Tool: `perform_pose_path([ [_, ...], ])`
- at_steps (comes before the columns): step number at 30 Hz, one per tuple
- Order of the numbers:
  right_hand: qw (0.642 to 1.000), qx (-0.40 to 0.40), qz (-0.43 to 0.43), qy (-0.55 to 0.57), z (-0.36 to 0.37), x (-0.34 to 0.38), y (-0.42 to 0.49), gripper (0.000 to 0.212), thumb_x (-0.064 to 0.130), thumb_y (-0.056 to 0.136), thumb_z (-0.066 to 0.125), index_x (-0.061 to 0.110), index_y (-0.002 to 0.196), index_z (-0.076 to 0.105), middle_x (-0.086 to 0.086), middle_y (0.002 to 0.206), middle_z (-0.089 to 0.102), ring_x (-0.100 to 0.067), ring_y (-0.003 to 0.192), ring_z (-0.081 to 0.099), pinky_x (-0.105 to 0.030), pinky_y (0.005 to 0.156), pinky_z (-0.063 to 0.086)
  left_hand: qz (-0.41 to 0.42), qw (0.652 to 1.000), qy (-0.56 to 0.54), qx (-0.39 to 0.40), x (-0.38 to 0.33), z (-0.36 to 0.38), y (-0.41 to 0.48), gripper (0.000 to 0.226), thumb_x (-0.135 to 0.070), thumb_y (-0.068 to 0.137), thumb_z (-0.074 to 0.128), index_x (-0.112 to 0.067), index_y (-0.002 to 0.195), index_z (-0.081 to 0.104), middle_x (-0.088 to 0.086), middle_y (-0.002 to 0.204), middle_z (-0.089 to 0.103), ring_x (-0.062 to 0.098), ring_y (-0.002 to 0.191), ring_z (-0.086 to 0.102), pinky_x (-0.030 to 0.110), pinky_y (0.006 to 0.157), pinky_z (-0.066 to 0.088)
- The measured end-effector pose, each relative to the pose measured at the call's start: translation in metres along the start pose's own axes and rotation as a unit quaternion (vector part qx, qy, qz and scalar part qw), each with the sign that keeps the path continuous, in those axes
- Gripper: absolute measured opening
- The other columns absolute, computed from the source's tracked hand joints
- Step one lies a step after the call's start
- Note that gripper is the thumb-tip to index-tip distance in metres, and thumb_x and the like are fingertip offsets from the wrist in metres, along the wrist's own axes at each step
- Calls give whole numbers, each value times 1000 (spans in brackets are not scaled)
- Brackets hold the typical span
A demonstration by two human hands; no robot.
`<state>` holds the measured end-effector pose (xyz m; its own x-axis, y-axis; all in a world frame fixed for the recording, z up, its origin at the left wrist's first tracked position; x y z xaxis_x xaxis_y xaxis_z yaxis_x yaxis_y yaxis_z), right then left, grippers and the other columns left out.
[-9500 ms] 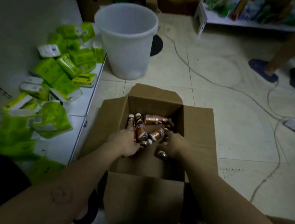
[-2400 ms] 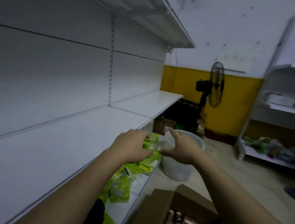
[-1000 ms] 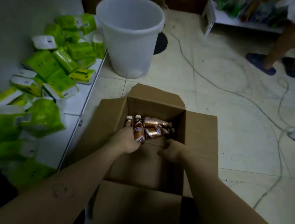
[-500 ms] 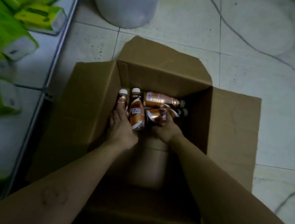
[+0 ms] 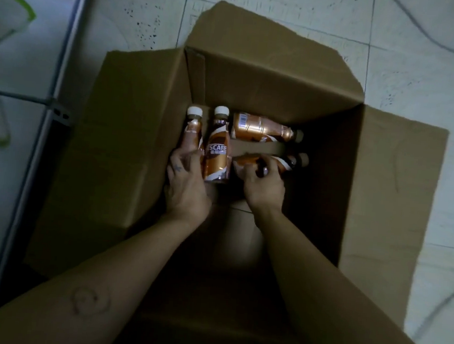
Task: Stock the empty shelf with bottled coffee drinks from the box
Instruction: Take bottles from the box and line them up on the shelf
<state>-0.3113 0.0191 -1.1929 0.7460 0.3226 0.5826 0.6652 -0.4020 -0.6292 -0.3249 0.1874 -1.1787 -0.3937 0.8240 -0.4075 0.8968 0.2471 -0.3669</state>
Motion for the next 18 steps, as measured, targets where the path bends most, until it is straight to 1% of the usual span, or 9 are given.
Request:
perform_pose_path([
  [3,999,-28,21,-7,-4,-3,0,49,47,84,62,31,129,49,-9,133,41,-25,106,52,-39,93,48,-17,1000,-21,-14,-3,-3,4,82,-16,72,76,-26,137,28,12,143,21,33,126,32,46,95,42],
  [5,998,-46,32,-28,-7,-2,2,49,44,82,66,29,125,50,-8,131,36,-27,106,52,-43,90,51,-26,1000,-9,0,-5,-3,6,80,-16,71,76,-27,135,28,13,142,21,33,126,32,45,93,42],
  [7,995,-53,26,-76,-10,-3,4,48,37,81,70,27,123,50,-8,130,37,-28,105,54,-45,87,52,-5,1000,4,1,-2,-3,4,67,-17,73,74,-27,127,38,12,141,23,33,125,33,44,91,44],
  [9,990,-70,7,-121,-14,-4,5,46,33,80,71,23,120,50,-8,126,45,-23,97,55,-40,83,51,26,999,12,-13,3,-4,2,47,-24,77,72,-25,118,47,11,139,26,31,124,35,45,89,47],
  [10,989,-83,4,-123,-15,-6,4,50,32,78,72,20,120,48,-8,123,49,-20,93,54,-38,80,50,35,999,15,-20,5,-4,1,43,-27,80,70,-25,117,49,11,138,27,31,123,36,46,88,48],
  [12,991,-93,21,-95,-17,-14,2,67,34,73,77,16,125,39,-9,118,55,-20,91,55,-39,77,52,34,999,11,-34,6,-5,1,52,-30,82,67,-26,128,43,11,137,30,30,123,38,45,88,48],
  [14,991,-76,53,-94,-14,-23,-1,77,39,71,79,16,130,35,-11,119,57,-27,101,59,-36,76,50,28,998,-3,-47,7,-7,1,77,-28,81,68,-26,144,23,12,137,32,29,123,39,45,88,47],
  [16,990,-44,69,-119,-10,-30,-2,74,44,72,76,18,130,39,-10,122,56,-28,105,59,-34,75,49,43,998,1,-51,8,-7,1,96,-26,78,70,-27,150,6,11,142,30,30,126,38,45,91,47],
  [18,991,-21,76,-109,-11,-33,-2,68,44,73,76,18,127,44,-9,120,57,-23,100,59,-34,75,51,56,997,17,-48,8,-7,3,105,-26,77,70,-28,151,-4,10,147,26,30,129,37,46,94,47],
])
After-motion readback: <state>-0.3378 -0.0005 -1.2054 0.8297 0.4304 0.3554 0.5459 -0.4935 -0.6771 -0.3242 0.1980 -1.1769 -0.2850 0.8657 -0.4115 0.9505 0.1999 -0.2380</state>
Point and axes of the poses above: each hand's wrist, its own y-axis towards the middle knuckle, its own z-axis out of the palm, x = y × z, the point moved 6 cm from there along y, towards the middle knuckle
